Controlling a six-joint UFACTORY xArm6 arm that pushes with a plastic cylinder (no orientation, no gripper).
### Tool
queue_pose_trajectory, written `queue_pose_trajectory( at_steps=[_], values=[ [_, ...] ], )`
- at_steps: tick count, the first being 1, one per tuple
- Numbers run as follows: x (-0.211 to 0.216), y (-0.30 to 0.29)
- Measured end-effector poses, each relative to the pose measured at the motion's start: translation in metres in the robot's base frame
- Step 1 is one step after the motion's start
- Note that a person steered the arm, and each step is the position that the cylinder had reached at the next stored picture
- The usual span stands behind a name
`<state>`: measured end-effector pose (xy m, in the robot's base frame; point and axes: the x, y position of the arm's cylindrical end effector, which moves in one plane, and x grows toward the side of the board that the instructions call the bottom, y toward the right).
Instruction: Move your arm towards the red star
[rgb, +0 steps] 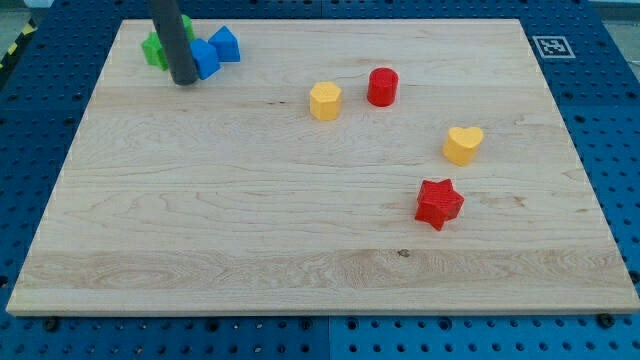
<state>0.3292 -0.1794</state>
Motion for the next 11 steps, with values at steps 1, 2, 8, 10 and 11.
queue_pose_trajectory(
  at_steps=[1,2,8,10,11],
  values=[
    [0.045,0.040],
    [0.069,0.099],
    [0.113,0.203],
    [0.138,0.271],
    [0.165,0.318]
  ],
)
